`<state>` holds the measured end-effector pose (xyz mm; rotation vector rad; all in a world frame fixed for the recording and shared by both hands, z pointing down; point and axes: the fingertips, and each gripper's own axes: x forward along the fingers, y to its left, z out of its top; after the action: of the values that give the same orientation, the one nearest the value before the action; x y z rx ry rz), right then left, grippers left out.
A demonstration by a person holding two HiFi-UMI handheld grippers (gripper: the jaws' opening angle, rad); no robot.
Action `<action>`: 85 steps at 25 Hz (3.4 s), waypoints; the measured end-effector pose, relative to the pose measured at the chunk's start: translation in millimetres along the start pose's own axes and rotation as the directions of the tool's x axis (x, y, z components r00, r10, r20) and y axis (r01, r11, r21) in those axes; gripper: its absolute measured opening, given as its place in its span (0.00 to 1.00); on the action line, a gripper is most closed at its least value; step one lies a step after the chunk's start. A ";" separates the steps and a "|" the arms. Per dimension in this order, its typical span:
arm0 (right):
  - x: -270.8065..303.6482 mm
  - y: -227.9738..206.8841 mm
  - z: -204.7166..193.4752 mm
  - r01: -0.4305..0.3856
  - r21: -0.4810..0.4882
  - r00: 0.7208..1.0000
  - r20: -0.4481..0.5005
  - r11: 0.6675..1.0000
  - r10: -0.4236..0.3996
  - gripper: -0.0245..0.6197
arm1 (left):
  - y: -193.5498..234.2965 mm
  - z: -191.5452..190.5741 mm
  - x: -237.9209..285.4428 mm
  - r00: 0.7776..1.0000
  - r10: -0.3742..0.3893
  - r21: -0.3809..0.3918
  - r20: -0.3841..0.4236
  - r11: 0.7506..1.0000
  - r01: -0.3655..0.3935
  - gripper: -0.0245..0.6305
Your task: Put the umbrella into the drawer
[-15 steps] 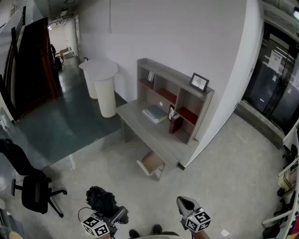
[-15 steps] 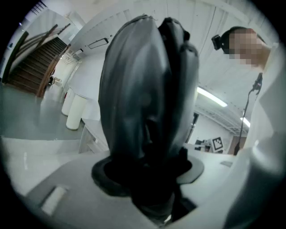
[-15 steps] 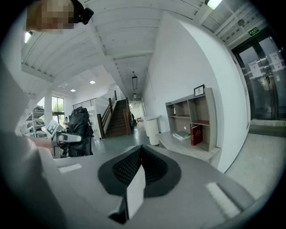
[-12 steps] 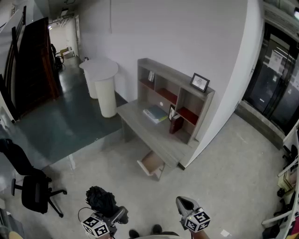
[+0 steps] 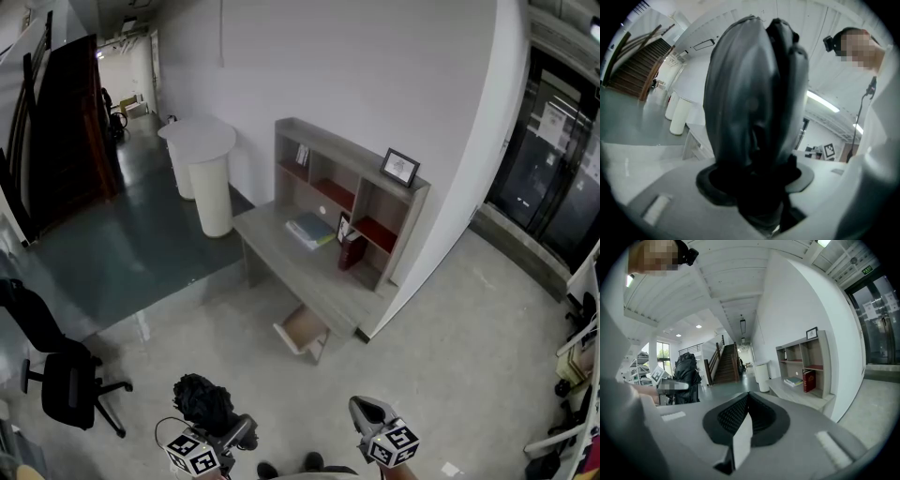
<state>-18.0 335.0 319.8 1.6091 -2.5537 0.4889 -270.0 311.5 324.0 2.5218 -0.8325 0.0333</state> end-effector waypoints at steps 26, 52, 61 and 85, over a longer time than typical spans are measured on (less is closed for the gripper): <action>-32.0 -78.4 -36.6 -0.087 0.059 0.992 -0.091 0.994 0.092 0.03 | -47.7 -47.6 53.3 0.994 0.107 -0.106 0.013 0.989 -0.105 0.40; 20.5 -115.4 -42.6 -0.053 0.100 0.990 -0.128 0.994 0.066 0.03 | 4.8 -41.3 110.2 0.996 0.082 -0.143 -0.022 0.986 -0.084 0.40; 83.5 -124.3 -30.6 0.001 0.126 0.990 -0.139 0.992 0.016 0.03 | 65.6 -15.5 139.5 0.998 0.032 -0.165 -0.055 0.985 -0.041 0.40; 230.7 -127.8 -2.3 0.209 0.180 0.967 -0.184 0.961 -0.176 0.03 | 230.3 58.6 206.3 0.965 -0.193 -0.169 -0.179 0.972 0.163 0.40</action>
<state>-6.7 85.8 405.3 1.7740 -2.2586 0.8408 -239.7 9.6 407.4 2.3920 -0.5075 0.1487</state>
